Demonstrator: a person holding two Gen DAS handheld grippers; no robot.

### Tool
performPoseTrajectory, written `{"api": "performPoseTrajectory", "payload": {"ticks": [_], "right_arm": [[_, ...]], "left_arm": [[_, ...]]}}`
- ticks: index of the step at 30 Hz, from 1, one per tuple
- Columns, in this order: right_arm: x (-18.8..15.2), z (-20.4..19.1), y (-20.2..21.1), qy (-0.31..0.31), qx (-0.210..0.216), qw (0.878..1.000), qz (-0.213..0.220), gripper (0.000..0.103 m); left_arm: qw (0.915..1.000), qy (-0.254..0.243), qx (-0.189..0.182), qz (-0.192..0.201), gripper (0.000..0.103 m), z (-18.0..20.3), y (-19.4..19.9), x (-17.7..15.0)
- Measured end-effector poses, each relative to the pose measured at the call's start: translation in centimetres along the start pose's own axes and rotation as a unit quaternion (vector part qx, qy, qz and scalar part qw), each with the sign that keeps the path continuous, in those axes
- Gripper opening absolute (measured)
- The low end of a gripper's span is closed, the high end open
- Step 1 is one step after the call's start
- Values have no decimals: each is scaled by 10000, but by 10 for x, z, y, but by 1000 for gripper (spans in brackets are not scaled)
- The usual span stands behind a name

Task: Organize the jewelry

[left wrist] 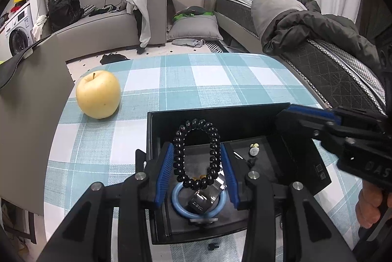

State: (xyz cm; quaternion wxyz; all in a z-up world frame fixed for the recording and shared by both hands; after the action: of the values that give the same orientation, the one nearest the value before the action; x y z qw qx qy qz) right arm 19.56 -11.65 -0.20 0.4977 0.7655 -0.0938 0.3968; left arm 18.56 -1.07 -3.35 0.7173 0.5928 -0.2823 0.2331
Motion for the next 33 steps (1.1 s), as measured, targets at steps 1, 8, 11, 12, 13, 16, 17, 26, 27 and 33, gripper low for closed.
{"api": "performPoseTrajectory", "payload": {"ticks": [1, 8, 11, 12, 13, 16, 17, 26, 27, 33], "right_arm": [[0, 1, 2, 7, -13, 10000, 27, 26], [-5, 19, 47, 256, -265, 9977, 571, 77], [-13, 29, 59, 238, -455, 9967, 633, 92], [-16, 31, 62, 240, -494, 9964, 650, 97], [-18, 32, 63, 259, -511, 9963, 647, 99], [-28, 33, 67, 381, -536, 9961, 596, 102], [-32, 31, 68, 443, -532, 9961, 554, 102], [-60, 19, 52, 883, -450, 9950, -73, 103], [-64, 18, 47, 916, -426, 9946, -227, 103], [-88, 5, 22, 1182, 9, 9868, -1106, 71]], "left_arm": [[10000, 0, -24, 11, 37, 0, 0, 0], [9989, 230, -217, 352, 79, -1, 24, -3], [9978, 253, -326, 515, 96, -1, 38, -7], [9976, 238, -334, 552, 102, -1, 41, -9], [9974, 232, -327, 593, 102, 0, 44, -9], [9970, 137, -200, 732, 102, 1, 54, -14], [9971, 91, -124, 743, 102, 2, 57, -16], [9991, 127, -52, 403, 102, -2, 62, -43], [9994, 91, -6, 340, 102, -2, 59, -46], [9999, 73, 88, -80, 102, -4, 45, -62]]}}
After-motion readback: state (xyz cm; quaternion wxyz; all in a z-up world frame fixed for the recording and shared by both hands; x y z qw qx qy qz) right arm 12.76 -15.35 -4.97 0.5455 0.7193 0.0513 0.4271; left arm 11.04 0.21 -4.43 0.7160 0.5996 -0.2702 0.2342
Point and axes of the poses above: each gripper's, at about its wrist camera, not at the fingertips, and y roughly against the way its jaws point, z to its right, x to its top, the point moved 3 cm from there along -y, roughly the way its jaws point, and after that the axes turned 4 degrees about -x, right-handed, at the moved point
